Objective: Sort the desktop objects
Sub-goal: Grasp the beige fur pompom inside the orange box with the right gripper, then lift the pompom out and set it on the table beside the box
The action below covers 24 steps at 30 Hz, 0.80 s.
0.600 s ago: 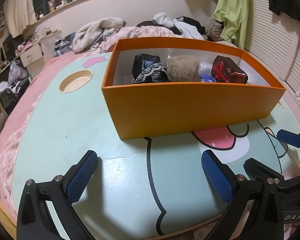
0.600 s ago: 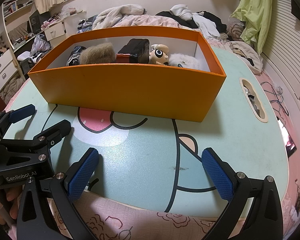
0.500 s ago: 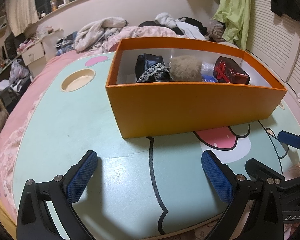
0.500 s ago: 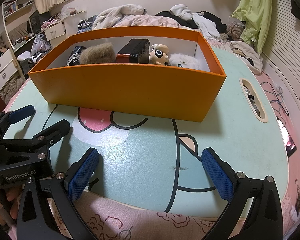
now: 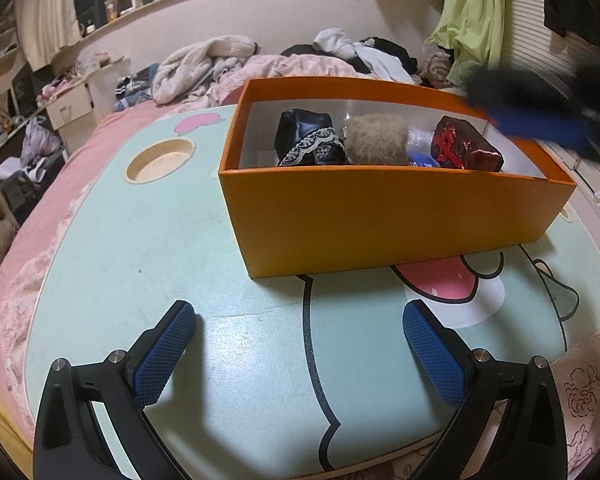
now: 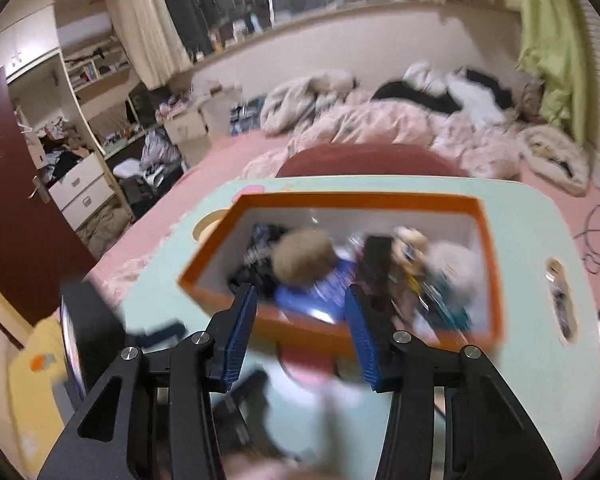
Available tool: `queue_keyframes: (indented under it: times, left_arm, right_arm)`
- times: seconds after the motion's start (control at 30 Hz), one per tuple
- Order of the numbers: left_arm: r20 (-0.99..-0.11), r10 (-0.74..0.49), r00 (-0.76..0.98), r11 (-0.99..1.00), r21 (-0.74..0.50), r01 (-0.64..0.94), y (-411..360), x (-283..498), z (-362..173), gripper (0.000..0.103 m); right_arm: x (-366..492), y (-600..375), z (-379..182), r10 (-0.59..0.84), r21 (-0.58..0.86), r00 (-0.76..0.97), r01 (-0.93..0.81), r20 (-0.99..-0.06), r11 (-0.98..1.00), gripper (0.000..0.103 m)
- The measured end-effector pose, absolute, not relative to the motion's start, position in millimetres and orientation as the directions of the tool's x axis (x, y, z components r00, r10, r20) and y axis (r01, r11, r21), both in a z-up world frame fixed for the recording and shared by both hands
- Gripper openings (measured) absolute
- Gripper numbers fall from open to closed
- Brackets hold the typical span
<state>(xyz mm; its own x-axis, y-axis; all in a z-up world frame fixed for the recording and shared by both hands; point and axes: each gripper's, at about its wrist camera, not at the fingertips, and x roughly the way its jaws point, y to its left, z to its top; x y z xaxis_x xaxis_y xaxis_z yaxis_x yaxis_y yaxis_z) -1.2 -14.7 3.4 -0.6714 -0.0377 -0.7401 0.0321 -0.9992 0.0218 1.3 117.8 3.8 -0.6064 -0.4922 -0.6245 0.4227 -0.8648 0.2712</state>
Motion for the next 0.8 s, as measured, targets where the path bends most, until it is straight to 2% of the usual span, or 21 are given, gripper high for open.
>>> queue_keyframes:
  times: [0.1,0.23,0.3,0.37,0.47,0.57,0.67,0.73,0.8]
  left_arm:
    - [-0.740,-0.037,-0.672,-0.999,0.021,0.032,-15,-2,4,0.103]
    - [-0.740,-0.038,-0.672,-0.999,0.022,0.031,-14,-2,4,0.103]
    - [-0.739,-0.038,-0.672,-0.999,0.022,0.033,-14,-1,4,0.103]
    - [-0.739,-0.038,-0.672,-0.999,0.022,0.032,-13,-2,4,0.103]
    - [-0.739,-0.038,-0.673,-0.999,0.022,0.032,-13,-2,4,0.103]
    - [-0.739,-0.038,-0.673,-0.999,0.022,0.032,-13,-2,4,0.103]
    - [-0.739,-0.039,-0.673,-0.999,0.022,0.033,-14,-2,3,0.103]
    - [-0.738,-0.039,-0.673,-0.999,0.022,0.033,-14,-2,3,0.103]
    - [-0.739,-0.039,-0.673,-0.999,0.023,0.033,-15,-2,3,0.103]
  right_arm:
    - [-39,92,6,-0.512,0.330,-0.536,0.402,-0.671,-0.854,0.047]
    - [-76,68,-21,-0.419,0.307,-0.477,0.297,-0.773,-0.904,0.046]
    - [-81,61,-28,-0.341,0.212,-0.510,0.295,-0.789,-0.932,0.040]
    - [-80,59,-31,-0.303,0.149,-0.526,0.315,-0.795,-0.937,0.039]
    - [-74,68,-30,-0.338,0.187,-0.530,0.318,-0.778,-0.930,0.038]
    - [-50,90,-3,-0.458,0.291,-0.603,0.358,-0.653,-0.887,0.038]
    - [-3,111,26,-0.539,0.303,-0.652,0.448,-0.534,-0.841,0.039]
    - [26,125,31,-0.539,0.270,-0.645,0.474,-0.541,-0.838,0.039]
    - [39,139,17,-0.492,0.232,-0.624,0.453,-0.607,-0.861,0.039]
